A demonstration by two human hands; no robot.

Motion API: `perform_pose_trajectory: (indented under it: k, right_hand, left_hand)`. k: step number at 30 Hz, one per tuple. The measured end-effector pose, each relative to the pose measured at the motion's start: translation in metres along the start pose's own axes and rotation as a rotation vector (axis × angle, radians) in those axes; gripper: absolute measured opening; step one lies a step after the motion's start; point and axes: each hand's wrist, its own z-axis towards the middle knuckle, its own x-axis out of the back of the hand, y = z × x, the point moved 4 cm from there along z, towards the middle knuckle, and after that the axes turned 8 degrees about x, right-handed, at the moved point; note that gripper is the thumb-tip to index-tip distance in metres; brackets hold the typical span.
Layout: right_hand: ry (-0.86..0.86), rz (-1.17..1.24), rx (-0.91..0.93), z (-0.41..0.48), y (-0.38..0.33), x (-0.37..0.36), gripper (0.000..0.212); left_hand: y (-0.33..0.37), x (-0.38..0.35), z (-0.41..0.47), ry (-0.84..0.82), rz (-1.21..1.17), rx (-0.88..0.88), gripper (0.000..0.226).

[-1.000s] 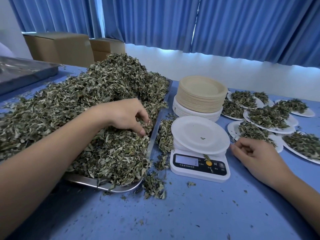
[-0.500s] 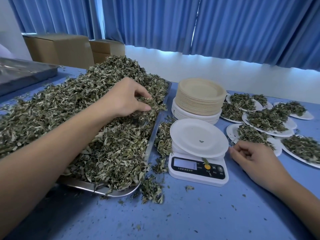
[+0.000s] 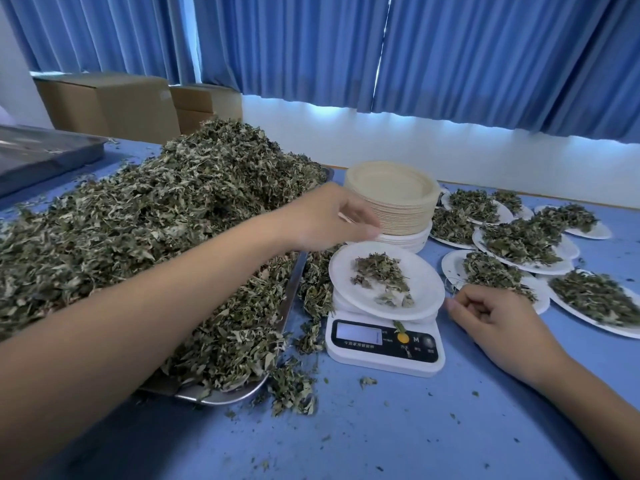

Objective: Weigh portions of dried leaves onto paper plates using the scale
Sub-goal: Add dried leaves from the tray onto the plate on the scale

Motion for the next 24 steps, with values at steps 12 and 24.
perform_pose_trajectory:
  k: [12,24]
  right_hand:
    - [-0.001,-0.018,-0.013,0.000,-0.003,0.001,0.032]
    - [-0.008,-0.011,-0.009,-0.001,0.000,0.001,0.030]
  left_hand:
    - [-0.075,0.030,-0.027,-0.376,0.586,0.396,0.035]
    - [-0.065,0.026,-0.025,-0.390,0.652,0.337,0.044]
